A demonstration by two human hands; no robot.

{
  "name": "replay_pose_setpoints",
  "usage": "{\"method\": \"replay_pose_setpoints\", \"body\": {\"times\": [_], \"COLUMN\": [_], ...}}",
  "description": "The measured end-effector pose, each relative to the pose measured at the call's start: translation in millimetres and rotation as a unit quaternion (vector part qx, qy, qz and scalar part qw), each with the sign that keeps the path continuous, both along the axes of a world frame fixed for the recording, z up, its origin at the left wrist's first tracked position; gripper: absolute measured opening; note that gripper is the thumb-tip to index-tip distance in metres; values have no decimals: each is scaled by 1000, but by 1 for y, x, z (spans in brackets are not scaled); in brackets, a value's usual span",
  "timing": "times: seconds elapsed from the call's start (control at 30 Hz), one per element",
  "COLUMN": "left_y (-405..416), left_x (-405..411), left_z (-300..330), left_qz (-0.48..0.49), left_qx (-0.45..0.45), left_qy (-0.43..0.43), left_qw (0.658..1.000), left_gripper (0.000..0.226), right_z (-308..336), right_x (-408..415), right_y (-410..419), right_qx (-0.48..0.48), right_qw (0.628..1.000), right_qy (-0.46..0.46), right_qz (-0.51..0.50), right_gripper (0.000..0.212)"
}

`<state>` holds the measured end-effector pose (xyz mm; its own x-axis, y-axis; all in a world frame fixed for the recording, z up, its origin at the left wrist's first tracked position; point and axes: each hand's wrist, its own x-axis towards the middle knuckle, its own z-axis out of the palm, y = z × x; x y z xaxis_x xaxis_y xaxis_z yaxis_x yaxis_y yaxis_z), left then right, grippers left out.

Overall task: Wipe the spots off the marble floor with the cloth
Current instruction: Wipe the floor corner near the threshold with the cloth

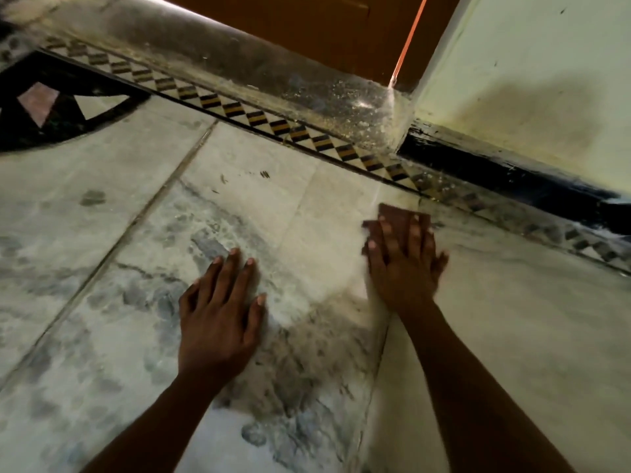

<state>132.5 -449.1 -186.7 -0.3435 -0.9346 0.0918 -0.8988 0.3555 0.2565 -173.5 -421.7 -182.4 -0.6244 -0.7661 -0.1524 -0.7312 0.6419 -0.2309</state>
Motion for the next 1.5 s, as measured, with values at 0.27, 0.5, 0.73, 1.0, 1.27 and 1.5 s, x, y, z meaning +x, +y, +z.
{"method": "replay_pose_setpoints", "body": {"times": [0.27,0.5,0.73,1.0,1.27,1.5], "left_y": [0,0,1,2,2,0], "left_x": [-1,-1,-1,0,0,2], "left_z": [6,2,4,0,1,0], "left_qz": [1,-4,-5,-3,1,-4], "left_qx": [11,-4,-11,-7,2,2], "left_qy": [-13,-13,-4,-4,-5,-16], "left_qw": [1000,1000,1000,1000,1000,1000], "left_gripper": [65,64,64,64,64,64], "right_z": [1,10,7,-11,-2,-10], "right_x": [55,-12,42,13,72,15], "right_y": [97,53,41,30,22,-14], "right_qx": [2,31,27,-48,-33,-69], "right_qw": [993,984,997,988,990,985], "right_qy": [20,-50,-21,12,20,12], "right_qz": [116,-166,74,-150,133,-160], "right_gripper": [61,63,66,67,64,67]}}
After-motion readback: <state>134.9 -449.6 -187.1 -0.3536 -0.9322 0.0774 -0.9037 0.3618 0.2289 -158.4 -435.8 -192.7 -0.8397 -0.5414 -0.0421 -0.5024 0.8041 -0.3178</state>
